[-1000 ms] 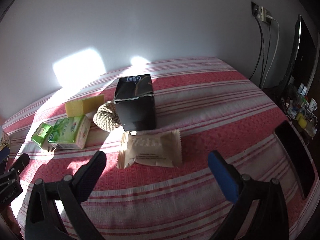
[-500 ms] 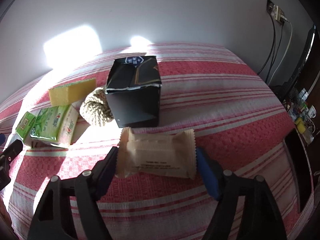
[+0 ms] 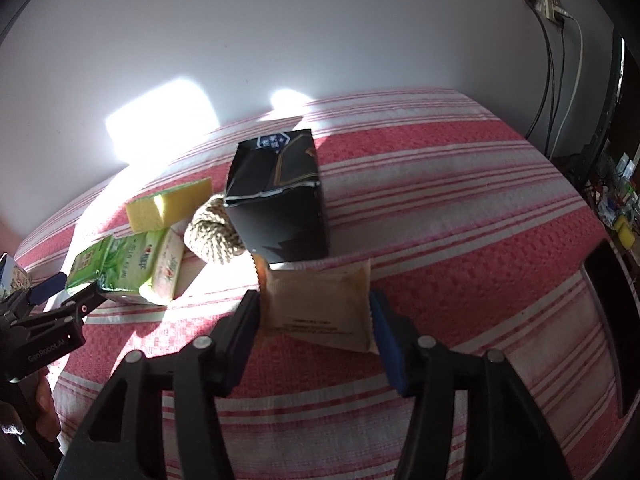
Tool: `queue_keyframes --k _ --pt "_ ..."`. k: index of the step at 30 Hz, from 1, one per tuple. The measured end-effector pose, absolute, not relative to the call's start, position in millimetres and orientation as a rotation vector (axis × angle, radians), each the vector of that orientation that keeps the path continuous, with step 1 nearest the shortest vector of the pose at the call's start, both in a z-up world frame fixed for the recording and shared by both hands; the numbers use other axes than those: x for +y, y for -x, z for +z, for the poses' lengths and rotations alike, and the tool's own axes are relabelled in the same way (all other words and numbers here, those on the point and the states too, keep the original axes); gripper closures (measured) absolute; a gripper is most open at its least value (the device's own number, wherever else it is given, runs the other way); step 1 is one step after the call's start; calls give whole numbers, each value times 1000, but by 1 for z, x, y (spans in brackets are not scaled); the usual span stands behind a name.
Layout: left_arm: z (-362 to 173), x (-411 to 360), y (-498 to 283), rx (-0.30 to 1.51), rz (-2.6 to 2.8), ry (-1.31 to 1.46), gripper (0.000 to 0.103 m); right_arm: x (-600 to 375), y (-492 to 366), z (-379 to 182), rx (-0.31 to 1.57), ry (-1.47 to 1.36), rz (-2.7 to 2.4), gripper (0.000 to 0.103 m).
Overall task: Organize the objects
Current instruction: 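Grasp the green tissue pack with the left tool while the right tool grasps the beige pastry packet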
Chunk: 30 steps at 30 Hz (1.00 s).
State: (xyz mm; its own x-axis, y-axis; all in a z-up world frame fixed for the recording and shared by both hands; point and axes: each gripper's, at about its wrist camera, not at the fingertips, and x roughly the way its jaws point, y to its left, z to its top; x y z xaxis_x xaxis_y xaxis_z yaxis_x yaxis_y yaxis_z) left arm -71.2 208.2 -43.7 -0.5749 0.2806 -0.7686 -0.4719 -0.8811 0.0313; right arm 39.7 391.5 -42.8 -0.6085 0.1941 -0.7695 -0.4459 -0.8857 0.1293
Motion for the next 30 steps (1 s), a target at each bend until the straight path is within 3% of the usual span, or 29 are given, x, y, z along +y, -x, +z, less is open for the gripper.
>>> queue_keyframes --k 9,25,27,28,30 --pt "-24 202 70 232 2459 1119 12 394 -51 -34 520 1059 2569 55" --pt "-54 213 115 88 2573 1361 13 406 -69 -14 532 820 2630 55" --pt "-56 214 113 148 2606 1335 20 406 -69 -14 534 812 2635 55" --pt "-55 214 110 155 2609 1298 30 407 -71 -14 541 802 2644 55" --pt "-55 214 107 165 2594 1271 33 407 -74 -11 532 768 2658 55"
